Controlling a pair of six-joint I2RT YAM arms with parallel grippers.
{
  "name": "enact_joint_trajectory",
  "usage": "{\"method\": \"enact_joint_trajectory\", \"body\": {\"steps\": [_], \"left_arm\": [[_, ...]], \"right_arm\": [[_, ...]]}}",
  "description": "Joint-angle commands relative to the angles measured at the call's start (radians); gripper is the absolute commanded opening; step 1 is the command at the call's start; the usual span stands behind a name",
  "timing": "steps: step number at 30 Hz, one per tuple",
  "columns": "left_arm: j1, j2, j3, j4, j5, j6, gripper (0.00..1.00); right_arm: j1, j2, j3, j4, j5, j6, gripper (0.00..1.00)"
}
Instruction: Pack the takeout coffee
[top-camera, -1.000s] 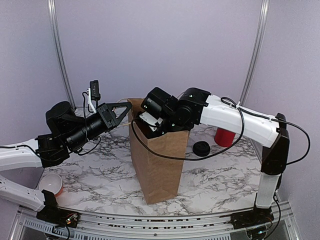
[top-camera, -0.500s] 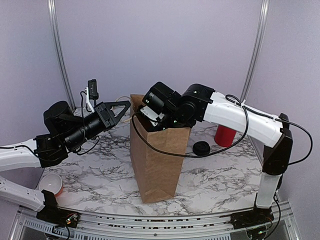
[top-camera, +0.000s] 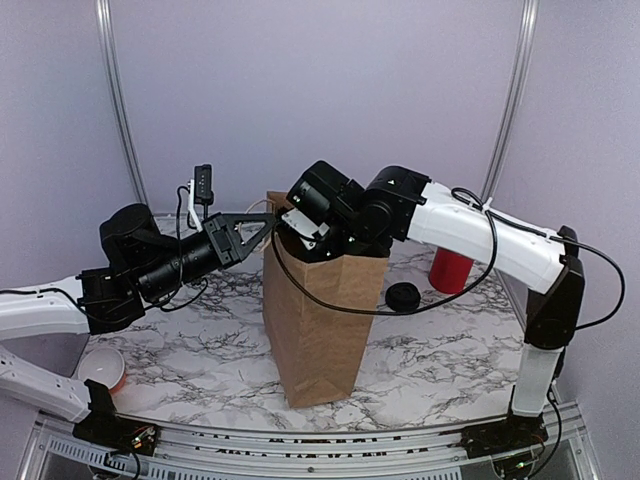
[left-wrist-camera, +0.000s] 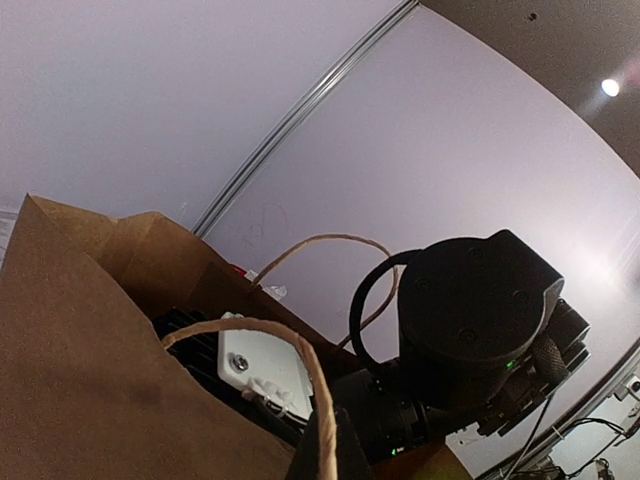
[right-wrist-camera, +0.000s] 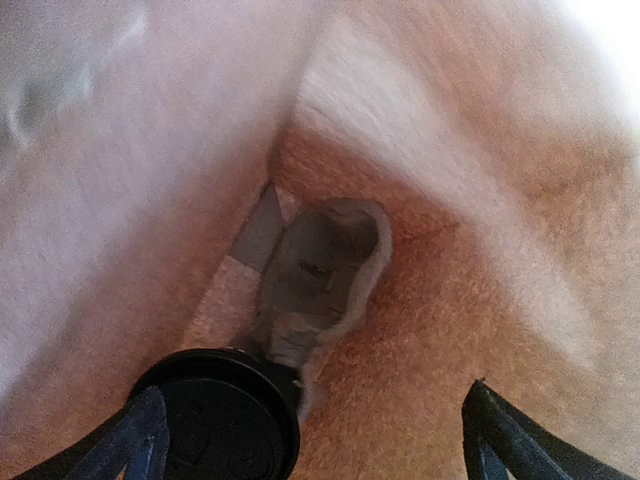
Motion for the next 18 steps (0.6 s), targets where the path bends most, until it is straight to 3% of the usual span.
{"method": "enact_joint_trajectory", "body": {"steps": [1, 10, 18], "left_arm": [[-0.017, 0.002, 0.024, -0.007, 0.056, 0.012, 0.00], [-0.023, -0.048, -0.034, -0.013, -0.009, -0.009, 0.00], [-0.022, -0.069, -0.047, -0.046, -0.108, -0.018, 0.00]], "right_arm": [[-0.044, 0.007, -0.026, 0.096, -0.072, 0.010, 0.99], [-0.091, 0.018, -0.014, 0.129, -0.137, 0.003, 0.99], [-0.044, 0.008, 0.070, 0.084, -0.096, 0.011, 0.99]]}}
